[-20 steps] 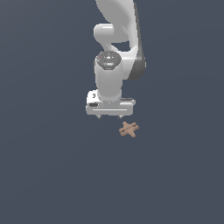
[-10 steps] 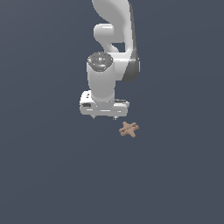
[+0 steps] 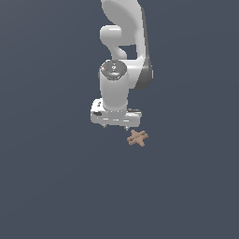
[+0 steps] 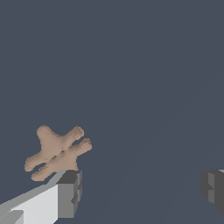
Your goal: Pick up the object and move it to a goal position.
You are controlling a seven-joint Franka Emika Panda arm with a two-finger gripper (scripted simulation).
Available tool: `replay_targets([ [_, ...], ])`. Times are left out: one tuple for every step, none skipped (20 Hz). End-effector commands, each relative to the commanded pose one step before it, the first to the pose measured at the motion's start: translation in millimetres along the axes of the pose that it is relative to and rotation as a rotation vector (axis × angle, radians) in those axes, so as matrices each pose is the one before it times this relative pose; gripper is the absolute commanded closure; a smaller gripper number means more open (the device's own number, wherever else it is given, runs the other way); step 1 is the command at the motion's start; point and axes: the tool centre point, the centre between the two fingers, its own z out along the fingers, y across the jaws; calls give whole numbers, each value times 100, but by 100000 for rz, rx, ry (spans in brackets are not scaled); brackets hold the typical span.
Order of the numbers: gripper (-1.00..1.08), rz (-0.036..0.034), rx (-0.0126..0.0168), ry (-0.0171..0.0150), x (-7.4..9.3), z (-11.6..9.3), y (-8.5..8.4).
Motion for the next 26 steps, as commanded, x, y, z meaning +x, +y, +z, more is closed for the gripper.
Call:
replay_targets([
  [-92, 2441, 87, 235, -97, 606, -851],
  [-92, 1199, 42, 125, -58, 282, -385],
  [-92, 1284, 48, 133, -72, 302, -413],
  [-92, 1374, 54, 141, -89, 322, -438],
  [-92, 1464, 59, 149, -107, 342, -463],
  [-92, 1555, 65, 156, -128, 362, -486],
  [-92, 1645, 72, 163, -151, 382, -509],
  [-92, 1731, 79, 170, -175, 400, -527],
  [-92, 1750, 83, 169, -195, 404, -525],
  [-92, 1753, 86, 167, -213, 402, -516],
  [-92, 1753, 89, 165, -230, 401, -508],
  [-92, 1756, 92, 162, -247, 400, -498],
  [-92, 1743, 94, 159, -262, 395, -484],
  [-92, 1664, 92, 149, -264, 375, -452],
  [-92, 1575, 89, 139, -263, 354, -418],
  [-92, 1484, 86, 130, -260, 332, -387],
  [-92, 1397, 83, 121, -254, 311, -354],
  [-92, 1307, 79, 111, -246, 290, -325],
  [-92, 1219, 75, 103, -236, 269, -295],
  [-92, 1129, 70, 94, -225, 248, -268],
  [-92, 1037, 65, 86, -212, 228, -242],
  [-92, 949, 60, 78, -198, 207, -216],
  [-92, 858, 55, 70, -182, 187, -193],
  [-92, 768, 50, 62, -166, 167, -169],
  [-92, 680, 44, 54, -148, 147, -146],
  [-92, 587, 39, 47, -130, 127, -126],
])
